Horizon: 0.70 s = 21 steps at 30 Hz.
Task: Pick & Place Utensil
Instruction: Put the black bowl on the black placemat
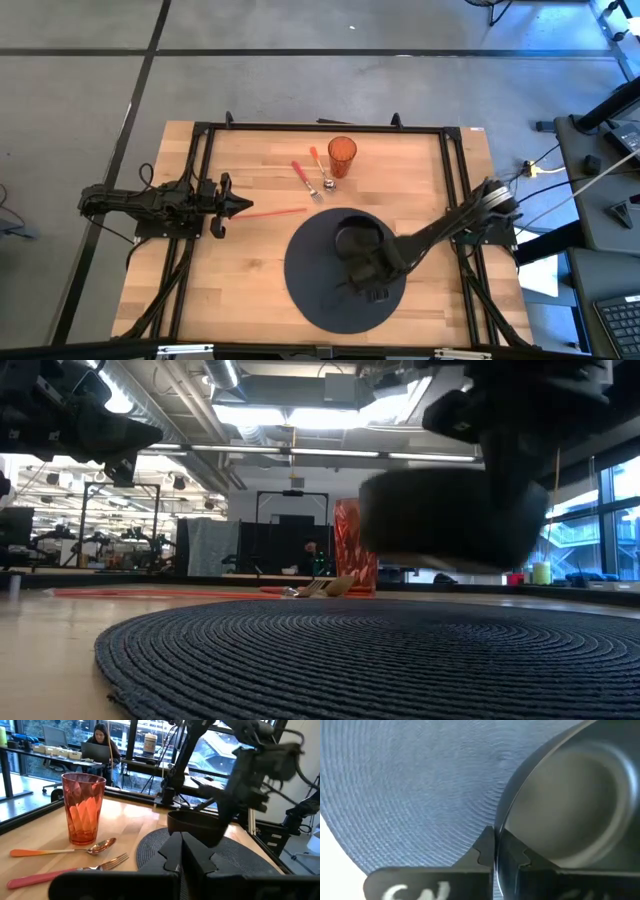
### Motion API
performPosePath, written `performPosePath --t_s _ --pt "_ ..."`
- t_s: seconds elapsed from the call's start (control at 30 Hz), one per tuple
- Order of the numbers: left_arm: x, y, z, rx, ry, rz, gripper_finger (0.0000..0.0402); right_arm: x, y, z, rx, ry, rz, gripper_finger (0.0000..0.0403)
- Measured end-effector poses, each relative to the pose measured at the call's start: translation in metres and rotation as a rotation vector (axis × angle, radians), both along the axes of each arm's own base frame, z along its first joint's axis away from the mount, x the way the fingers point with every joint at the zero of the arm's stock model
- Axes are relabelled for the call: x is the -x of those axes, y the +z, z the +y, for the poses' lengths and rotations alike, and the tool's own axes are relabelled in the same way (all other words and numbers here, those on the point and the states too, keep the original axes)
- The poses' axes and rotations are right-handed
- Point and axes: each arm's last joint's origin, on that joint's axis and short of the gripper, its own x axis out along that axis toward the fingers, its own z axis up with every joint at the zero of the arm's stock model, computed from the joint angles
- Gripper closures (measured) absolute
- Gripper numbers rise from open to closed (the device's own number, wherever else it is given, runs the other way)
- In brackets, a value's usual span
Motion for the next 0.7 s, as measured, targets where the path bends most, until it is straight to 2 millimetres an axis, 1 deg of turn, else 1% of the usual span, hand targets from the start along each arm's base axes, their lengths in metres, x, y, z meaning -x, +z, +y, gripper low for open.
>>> performPosePath --t_s 0.07,0.33,0.47,0.7 --pt "0.000 0.000 0.000 0.000 0.000 0.000 0.0400 -0.007 -0.005 0.008 0.007 0.023 -0.003 0.0399" --pt "0.000 0.000 0.000 0.001 -0.011 0.000 0.0400 -0.036 -0.012 0.037 -0.011 0.131 -0.011 0.0398" --pt "0.000 0.000 0.000 0.001 -0.013 0.000 0.0400 -0.041 -0.024 0.042 -0.017 0.165 0.033 0.0397" --pt "0.000 0.000 0.000 0.001 -0.015 0.000 0.0400 -0.040 -0.030 0.041 0.002 0.161 0.059 0.0396"
